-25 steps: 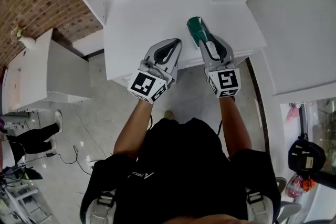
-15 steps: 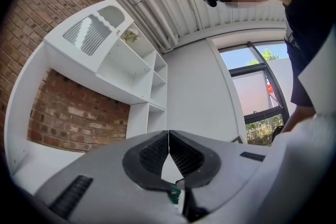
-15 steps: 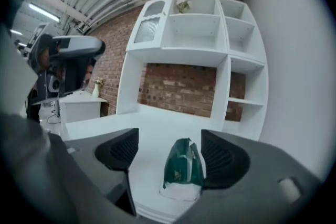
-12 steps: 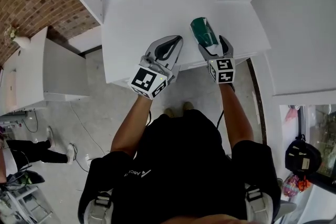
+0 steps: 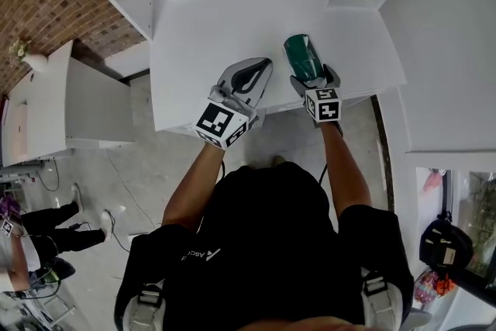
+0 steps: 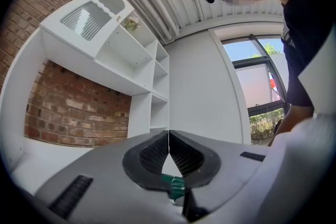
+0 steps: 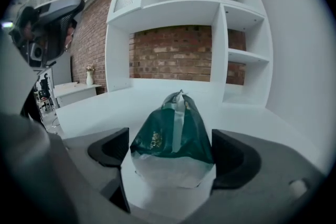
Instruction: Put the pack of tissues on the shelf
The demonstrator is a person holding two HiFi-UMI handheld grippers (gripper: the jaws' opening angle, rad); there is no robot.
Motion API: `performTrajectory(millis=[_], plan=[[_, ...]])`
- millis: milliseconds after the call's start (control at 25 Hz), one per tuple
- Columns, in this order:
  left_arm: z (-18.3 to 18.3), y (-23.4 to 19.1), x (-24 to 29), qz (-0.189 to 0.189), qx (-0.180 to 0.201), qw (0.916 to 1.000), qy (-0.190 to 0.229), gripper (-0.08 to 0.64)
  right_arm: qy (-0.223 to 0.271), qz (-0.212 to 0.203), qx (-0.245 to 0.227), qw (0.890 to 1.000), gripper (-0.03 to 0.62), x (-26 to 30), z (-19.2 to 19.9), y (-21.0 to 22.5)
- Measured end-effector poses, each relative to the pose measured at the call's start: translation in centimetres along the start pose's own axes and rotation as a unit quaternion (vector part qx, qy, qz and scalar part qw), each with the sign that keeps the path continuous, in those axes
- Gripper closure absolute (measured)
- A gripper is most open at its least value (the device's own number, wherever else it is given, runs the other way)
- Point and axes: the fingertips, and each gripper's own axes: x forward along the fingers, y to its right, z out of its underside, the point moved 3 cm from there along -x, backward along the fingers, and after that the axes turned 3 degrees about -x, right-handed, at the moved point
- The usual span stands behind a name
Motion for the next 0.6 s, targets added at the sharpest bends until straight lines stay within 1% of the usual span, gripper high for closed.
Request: performTrajectory(millis=[160,200,240,280,400,480,600], plan=[[0.3,-0.5,0.8,-0.007,-0.001,1.0,-0.006,0.558,-0.031,-0.003,-0.006,0.999,0.126,0.9,0.8,0.1],[0.4,-0.5,1.0,-0.009,-0.002,0.9999,-0.007,0.558,-0.034,-0.002,-0.009,0.999,0.149,0.9,1.0,0.2],[0.5,-0.5,1.1,-0.011,-0.003,0.9999,-0.008,0.558,-0.033,0.001,-0.01,0.999,0.197,0.8,1.1,0.3],[0.6,-0.5,1.2,-0.013,-0.004,0.9999,-0.009,0.558,-0.031,0.003,-0.011,0.999,0.225,0.7,1.1,0.5],[0.7,-0.5,1.4,-0.018,-0.008,0.9998,-0.011,0.558,-0.026,0.007,-0.022,0.999,0.283,0.5,0.9,0.6],[0.8,-0.3,1.5,-0.02,-0.01,0.9997,-0.012,0.558,-0.027,0.009,-0.031,0.999,0.313,0.2,0.8,0.7],[0.9,0.3,1.8,-0.021,-0.011,0.9996,-0.014,0.558,-0.022,0.013,-0.033,0.999,0.33,-0.5,0.5,1.2]])
